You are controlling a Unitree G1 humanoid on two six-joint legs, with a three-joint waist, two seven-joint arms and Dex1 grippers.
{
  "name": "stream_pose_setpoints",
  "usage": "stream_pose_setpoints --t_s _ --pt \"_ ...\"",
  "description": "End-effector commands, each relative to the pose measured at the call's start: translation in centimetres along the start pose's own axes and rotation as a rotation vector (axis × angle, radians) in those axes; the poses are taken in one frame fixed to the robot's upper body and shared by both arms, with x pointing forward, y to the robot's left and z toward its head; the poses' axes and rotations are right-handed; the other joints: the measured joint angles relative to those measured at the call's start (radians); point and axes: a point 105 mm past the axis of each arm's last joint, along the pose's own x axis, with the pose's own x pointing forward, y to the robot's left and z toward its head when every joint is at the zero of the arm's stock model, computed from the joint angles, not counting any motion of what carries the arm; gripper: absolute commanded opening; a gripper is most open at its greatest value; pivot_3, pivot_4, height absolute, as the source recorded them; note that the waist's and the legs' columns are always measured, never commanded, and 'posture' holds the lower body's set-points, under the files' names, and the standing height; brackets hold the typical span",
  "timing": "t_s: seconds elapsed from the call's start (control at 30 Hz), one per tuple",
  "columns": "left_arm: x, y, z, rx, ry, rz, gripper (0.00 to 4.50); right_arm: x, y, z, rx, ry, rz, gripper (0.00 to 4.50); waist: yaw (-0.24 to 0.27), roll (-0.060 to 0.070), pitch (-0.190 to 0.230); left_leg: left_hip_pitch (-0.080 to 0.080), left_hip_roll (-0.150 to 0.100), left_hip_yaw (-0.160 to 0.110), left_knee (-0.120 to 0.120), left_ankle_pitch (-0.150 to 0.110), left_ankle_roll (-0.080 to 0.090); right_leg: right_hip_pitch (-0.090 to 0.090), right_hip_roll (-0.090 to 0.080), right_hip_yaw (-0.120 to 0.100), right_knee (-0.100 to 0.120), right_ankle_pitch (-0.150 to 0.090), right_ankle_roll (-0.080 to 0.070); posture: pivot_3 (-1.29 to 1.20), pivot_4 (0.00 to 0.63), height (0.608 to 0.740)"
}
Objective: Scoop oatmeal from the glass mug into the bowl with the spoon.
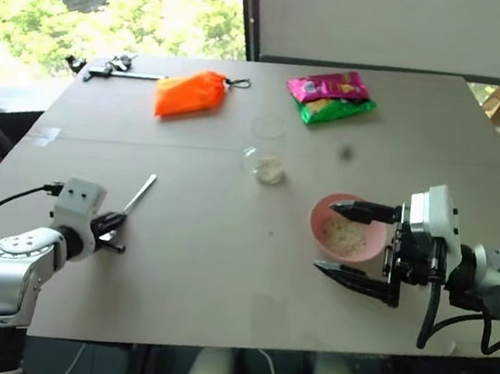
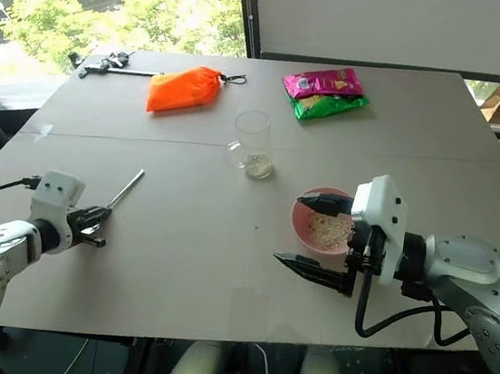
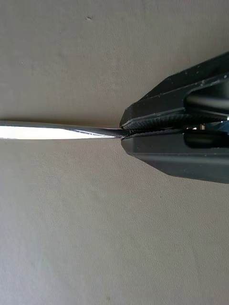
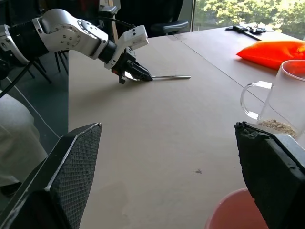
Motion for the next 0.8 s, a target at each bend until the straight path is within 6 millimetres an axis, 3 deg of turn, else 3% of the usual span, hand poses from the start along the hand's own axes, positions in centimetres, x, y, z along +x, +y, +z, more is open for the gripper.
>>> stream_pose_setpoints --t_s 0.03,0.2,0.33,0.53,0.7,0.8 --pt "0.2 0.5 -5.3 -0.078 0.142 0.034 0.04 0.1 0.2 0.6 -0.035 -0.027 0.003 4.5 0.0 0.001 -0.001 0.0 0.0 0.0 0.0 0.0 0.0 0.0 0.0 0.0 0.0 0.0 0.0 0.0 0.15 0.696" --pt "0.1 -1.4 -1.0 -0.018 -0.171 -0.037 0.04 0.2 0.1 0.8 -0.035 -0.041 0.001 4.5 0.01 0.0 0.0 -0.002 0.0 0.001 0.0 0.0 0.0 -0.002 -0.002 0.003 -0.001 0.0 -0.001 0.0 0.15 0.696" --pt "-1.4 -5.4 1.7 -0.029 -0.425 -0.184 0.04 0.3 0.1 0.9 -0.002 -0.066 -0.001 4.5 0.017 -0.012 0.006 -0.006 -0.001 0.0 0.001 0.0 0.0 -0.003 -0.005 0.002 -0.003 -0.001 -0.006 0.0 0.15 0.696" --pt "-3.6 -10.5 3.1 0.011 -0.599 -0.314 0.04 1.4 -0.5 0.0 0.134 -0.08 -0.066 4.5 0.025 -0.023 0.007 -0.022 -0.003 -0.005 0.004 0.001 -0.002 -0.01 -0.009 -0.003 -0.011 0.002 -0.004 0.0 0.15 0.696" --pt "-4.4 -14.8 5.1 0.126 -0.668 -0.448 0.04 3.4 -0.6 -1.1 0.346 -0.072 -0.096 4.5 0.027 -0.025 0.01 -0.024 -0.003 -0.008 0.004 0.0 0.0 -0.01 -0.008 -0.007 -0.012 0.002 -0.004 0.0 0.15 0.696" --pt "-5.0 -17.7 6.5 0.183 -0.711 -0.54 0.04 4.9 -1.9 -1.5 0.472 -0.094 -0.166 4.5 0.027 -0.025 0.01 -0.024 -0.003 -0.009 0.005 0.0 0.001 -0.01 -0.007 -0.008 -0.01 0.002 -0.004 0.0 0.15 0.696"
